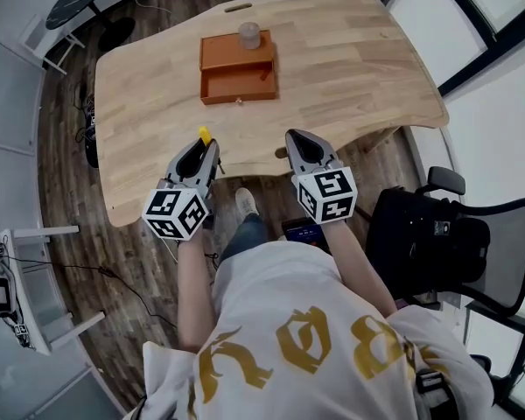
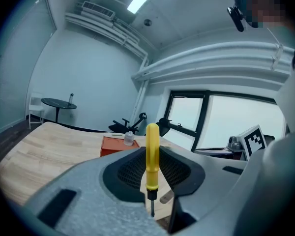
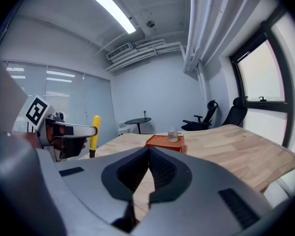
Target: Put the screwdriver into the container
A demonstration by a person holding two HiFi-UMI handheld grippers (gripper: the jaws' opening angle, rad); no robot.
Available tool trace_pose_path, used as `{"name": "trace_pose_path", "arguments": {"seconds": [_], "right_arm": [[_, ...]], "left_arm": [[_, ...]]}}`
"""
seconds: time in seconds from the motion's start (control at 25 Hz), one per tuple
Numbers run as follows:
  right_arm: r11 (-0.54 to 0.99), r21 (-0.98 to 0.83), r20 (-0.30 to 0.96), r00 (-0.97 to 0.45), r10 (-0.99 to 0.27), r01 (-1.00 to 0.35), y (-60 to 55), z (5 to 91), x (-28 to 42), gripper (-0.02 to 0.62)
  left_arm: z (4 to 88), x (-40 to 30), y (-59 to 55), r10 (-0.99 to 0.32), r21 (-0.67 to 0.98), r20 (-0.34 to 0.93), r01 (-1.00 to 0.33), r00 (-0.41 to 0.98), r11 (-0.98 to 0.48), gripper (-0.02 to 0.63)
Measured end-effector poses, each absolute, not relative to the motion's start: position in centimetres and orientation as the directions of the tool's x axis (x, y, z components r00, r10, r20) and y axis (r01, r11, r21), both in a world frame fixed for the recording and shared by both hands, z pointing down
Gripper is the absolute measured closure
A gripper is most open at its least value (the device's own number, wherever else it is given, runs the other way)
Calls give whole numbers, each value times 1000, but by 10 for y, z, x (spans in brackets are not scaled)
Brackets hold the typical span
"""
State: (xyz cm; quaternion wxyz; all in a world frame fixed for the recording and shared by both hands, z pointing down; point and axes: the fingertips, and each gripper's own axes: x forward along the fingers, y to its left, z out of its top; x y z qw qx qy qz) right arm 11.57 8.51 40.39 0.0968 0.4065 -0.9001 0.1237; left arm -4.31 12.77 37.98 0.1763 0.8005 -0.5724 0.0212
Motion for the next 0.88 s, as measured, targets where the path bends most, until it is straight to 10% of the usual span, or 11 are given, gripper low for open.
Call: {"name": "trace_pose_path", "arguments": {"seconds": [0.88], "right_arm": [[531, -89, 345, -526, -777, -843, -90, 420, 2, 584]], "left_arm": [[407, -158, -88, -820, 357, 262, -840, 509, -408, 523]]}}
